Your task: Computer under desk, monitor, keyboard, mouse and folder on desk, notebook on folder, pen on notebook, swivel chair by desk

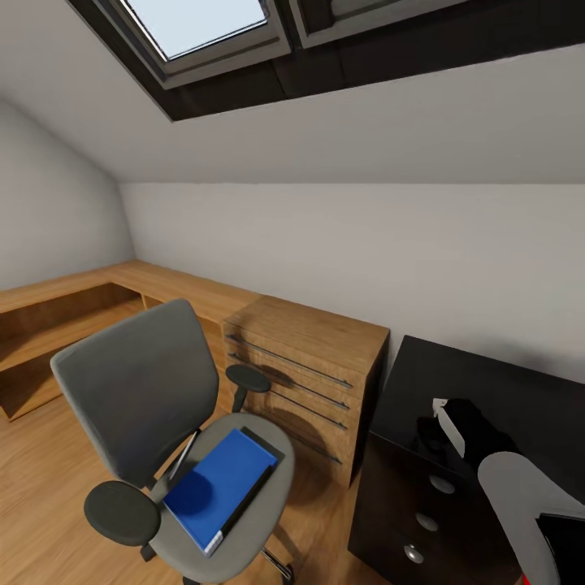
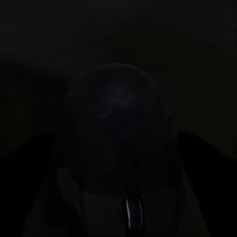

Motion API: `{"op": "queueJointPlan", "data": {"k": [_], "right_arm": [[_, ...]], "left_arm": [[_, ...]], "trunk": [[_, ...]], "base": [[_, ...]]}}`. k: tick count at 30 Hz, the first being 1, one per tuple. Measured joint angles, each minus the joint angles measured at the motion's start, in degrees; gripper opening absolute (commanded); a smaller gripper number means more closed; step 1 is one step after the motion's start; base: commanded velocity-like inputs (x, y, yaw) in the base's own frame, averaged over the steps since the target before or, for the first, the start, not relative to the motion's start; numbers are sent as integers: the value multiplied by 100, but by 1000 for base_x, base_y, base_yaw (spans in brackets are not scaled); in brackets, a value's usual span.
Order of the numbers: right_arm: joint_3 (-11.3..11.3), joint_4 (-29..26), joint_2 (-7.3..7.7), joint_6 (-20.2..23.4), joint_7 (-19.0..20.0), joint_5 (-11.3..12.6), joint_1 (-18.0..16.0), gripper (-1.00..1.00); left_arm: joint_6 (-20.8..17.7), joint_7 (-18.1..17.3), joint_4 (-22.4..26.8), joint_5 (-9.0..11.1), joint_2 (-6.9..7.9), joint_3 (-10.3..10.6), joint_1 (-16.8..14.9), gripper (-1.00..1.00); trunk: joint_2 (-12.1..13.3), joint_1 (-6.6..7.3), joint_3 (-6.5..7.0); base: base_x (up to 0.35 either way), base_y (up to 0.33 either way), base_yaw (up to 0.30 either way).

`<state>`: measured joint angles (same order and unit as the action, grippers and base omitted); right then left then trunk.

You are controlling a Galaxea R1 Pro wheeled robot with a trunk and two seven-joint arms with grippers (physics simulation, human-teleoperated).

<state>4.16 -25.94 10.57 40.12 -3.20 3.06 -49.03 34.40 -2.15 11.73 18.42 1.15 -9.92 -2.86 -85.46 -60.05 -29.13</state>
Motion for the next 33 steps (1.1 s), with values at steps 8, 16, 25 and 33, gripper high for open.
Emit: {"op": "queueJointPlan", "data": {"k": [8,16,25,33], "right_arm": [[0,0,0,0,2,-10,0,-100],[-1,0,0,0,-4,-1,-1,-100],[2,1,0,-2,-7,31,1,-100],[2,-2,0,3,-10,36,1,-100]], "left_arm": [[7,0,0,0,0,0,0,100],[5,0,0,0,0,0,0,100],[0,0,0,0,0,0,0,100],[0,10,0,1,0,0,-1,100]], "trunk": [[0,0,0],[0,0,0],[159,87,71],[480,263,215]], "base": [[0,0,0],[0,0,0],[0,0,0],[0,0,0]]}}
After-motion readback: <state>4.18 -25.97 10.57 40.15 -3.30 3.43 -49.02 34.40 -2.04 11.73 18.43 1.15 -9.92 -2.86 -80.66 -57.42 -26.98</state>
